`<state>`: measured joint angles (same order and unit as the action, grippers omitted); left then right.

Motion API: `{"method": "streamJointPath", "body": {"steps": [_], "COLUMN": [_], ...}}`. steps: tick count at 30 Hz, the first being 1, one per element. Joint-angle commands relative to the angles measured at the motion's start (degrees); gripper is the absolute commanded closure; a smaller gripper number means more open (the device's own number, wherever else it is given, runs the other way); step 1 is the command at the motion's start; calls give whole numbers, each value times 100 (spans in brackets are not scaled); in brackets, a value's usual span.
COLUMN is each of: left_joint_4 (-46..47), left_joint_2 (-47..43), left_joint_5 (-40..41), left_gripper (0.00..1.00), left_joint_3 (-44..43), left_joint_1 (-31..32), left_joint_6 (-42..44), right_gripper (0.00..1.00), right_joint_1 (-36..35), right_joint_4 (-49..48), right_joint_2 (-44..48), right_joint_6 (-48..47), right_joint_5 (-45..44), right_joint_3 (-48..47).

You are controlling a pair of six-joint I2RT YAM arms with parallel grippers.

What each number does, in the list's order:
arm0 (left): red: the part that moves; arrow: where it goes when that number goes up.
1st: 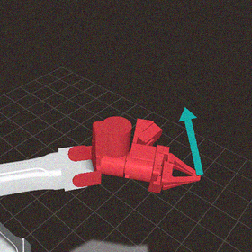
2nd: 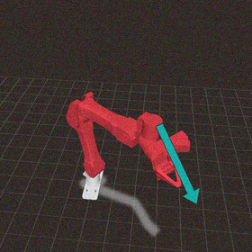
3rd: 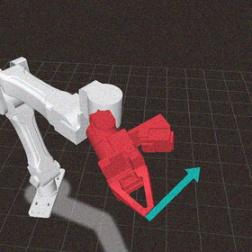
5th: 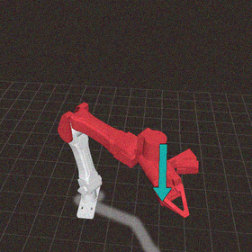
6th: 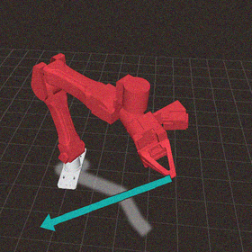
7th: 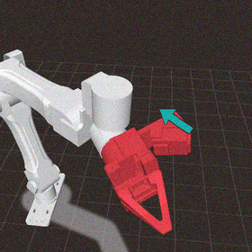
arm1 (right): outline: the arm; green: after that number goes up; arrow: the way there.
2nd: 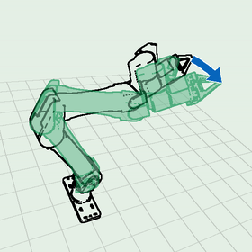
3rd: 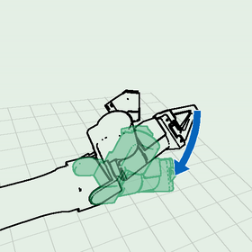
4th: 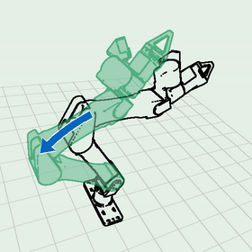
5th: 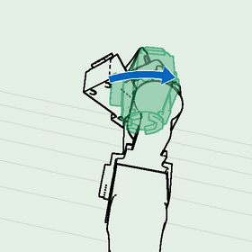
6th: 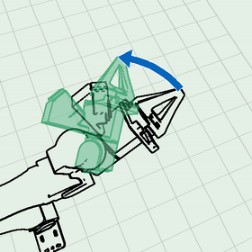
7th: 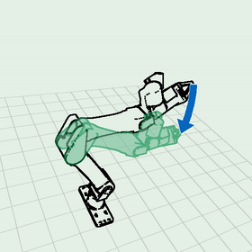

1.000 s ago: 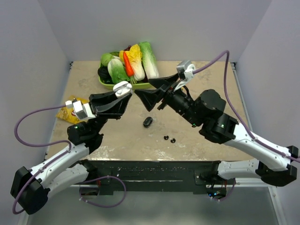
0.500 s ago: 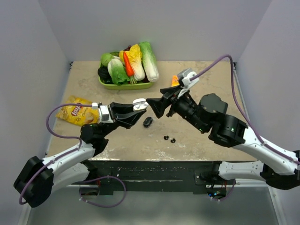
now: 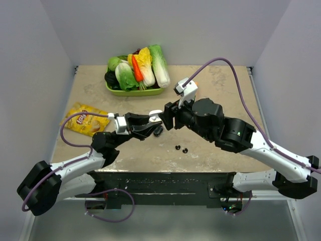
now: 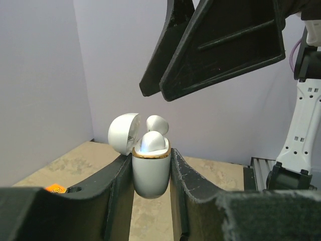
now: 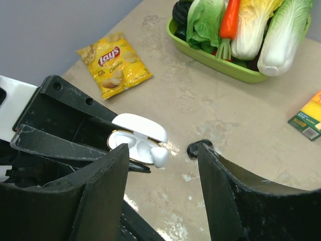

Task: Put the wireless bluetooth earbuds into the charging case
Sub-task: Place the earbud in the charging case.

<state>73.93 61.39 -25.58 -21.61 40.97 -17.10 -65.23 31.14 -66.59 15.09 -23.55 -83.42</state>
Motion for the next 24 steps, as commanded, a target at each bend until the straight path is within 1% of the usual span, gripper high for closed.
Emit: {"method": "streamJointPath", "body": {"steps": [1,5,10,18,24], "left_joint_4": [3470,3470,3470,3470,3470], "left_joint_2": [-4,14,58,102,119], "left_joint_5": [255,440,475,467,484], "left_gripper": [100,100,100,100,100], "left_joint_3": [95,121,95,25,34], "left_joint_1": [25,25,34,95,130], "left_joint_6": [444,550,559,576,612], "right_gripper": [42,43,43,44,46], "right_joint_1": [-7,-16,-16,-7,54], "right_joint_4": [261,393,472,139,165], "right_joint_2": [111,155,102,111,-117], "right_joint_6": [283,398,442,398,398], "right_joint_5": [-132,-123,-185,-291,-229], "right_joint_3": [-237,-210,-192,18,-52]}}
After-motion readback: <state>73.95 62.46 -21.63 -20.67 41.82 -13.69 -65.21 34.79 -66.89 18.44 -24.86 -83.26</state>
